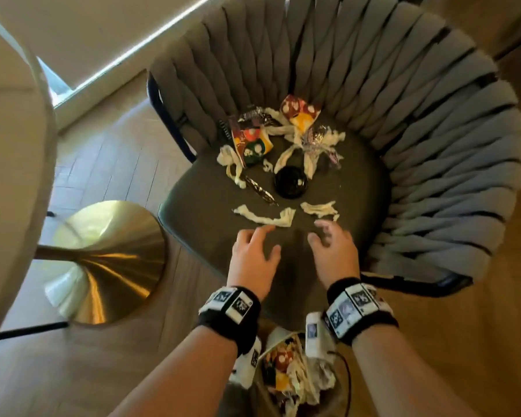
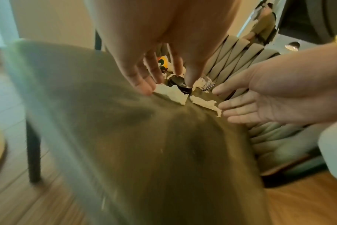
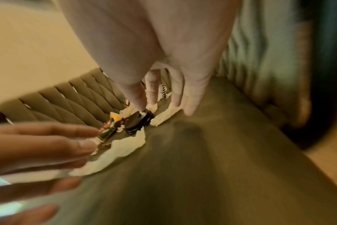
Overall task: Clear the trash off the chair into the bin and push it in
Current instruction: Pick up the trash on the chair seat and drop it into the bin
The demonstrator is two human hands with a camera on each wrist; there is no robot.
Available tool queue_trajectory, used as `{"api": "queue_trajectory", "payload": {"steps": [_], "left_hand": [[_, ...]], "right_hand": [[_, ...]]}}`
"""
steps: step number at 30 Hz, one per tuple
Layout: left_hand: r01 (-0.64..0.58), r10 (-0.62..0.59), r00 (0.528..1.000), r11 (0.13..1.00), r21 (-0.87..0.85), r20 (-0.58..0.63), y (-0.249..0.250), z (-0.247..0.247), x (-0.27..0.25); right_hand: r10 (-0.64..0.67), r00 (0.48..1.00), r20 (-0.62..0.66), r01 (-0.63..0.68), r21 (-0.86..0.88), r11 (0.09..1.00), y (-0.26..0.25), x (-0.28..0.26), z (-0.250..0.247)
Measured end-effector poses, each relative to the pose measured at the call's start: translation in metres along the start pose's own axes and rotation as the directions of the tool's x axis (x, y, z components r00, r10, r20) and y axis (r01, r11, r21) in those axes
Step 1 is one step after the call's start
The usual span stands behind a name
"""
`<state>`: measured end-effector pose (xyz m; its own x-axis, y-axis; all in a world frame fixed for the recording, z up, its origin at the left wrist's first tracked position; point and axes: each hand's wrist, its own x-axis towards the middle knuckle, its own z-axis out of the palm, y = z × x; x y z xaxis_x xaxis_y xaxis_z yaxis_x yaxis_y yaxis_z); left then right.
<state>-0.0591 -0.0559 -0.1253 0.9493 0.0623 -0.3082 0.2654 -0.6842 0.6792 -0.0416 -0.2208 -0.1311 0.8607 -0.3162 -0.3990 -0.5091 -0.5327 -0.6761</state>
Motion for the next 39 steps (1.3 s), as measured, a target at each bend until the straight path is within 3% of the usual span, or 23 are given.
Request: {"api": "queue_trajectory", "payload": {"steps": [4,7,9,13,16,19,21,25,29,32,37,39], "left_hand": [[-0.097,0.051,0.987,0.945,0.311,0.154,0.005,0.012,0.068],[-0.175,0.091,0.974,0.885,0.431,0.208,-0.001,0.019,0.094],[-0.218,0.150,0.968,0.900,0.379,0.201,-0.007,0.018,0.106],[-0.164,0.158,0.986,0.955,0.247,0.045,-0.010,0.001,0.128],[-0.177,0.172,0.984,0.924,0.338,0.043,-0.012,-0.002,0.142],[-0.179,0.147,0.983,0.888,0.423,0.108,-0.017,-0.001,0.148],[-0.229,0.185,0.972,0.869,0.439,0.141,-0.023,0.000,0.144],[-0.264,0.215,0.962,0.887,0.380,0.168,-0.029,-0.001,0.131],[-0.100,0.079,0.987,0.984,0.151,0.139,-0.024,-0.007,0.118],[-0.067,0.063,0.995,0.996,0.051,0.075,-0.020,-0.011,0.093],[0.030,-0.040,0.997,0.989,-0.147,-0.067,-0.016,-0.003,0.008],[0.123,-0.129,0.991,0.978,-0.168,-0.027,-0.016,0.010,-0.041]], "right_hand": [[-0.022,0.999,0.044,0.036,-0.344,0.938,-0.025,0.061,0.009],[-0.016,0.996,0.085,0.051,-0.437,0.898,-0.025,0.082,0.014],[0.011,0.997,0.071,0.018,-0.395,0.919,-0.027,0.089,0.014],[0.202,0.979,-0.026,-0.204,-0.120,0.972,-0.049,0.099,0.017],[0.284,0.959,-0.002,-0.284,-0.028,0.958,-0.073,0.114,0.036],[0.319,0.948,0.012,-0.316,-0.105,0.943,-0.087,0.123,0.057],[0.332,0.943,-0.010,-0.329,-0.161,0.931,-0.090,0.126,0.063],[0.332,0.943,0.028,-0.330,-0.058,0.942,-0.088,0.122,0.057],[0.223,0.973,0.059,-0.223,-0.008,0.975,-0.073,0.099,0.041],[0.173,0.983,0.056,-0.176,0.053,0.983,-0.056,0.069,0.025],[0.073,0.990,0.123,-0.087,0.115,0.990,-0.022,-0.016,-0.008],[0.058,0.981,0.185,-0.079,0.109,0.991,-0.003,-0.060,-0.022]]}}
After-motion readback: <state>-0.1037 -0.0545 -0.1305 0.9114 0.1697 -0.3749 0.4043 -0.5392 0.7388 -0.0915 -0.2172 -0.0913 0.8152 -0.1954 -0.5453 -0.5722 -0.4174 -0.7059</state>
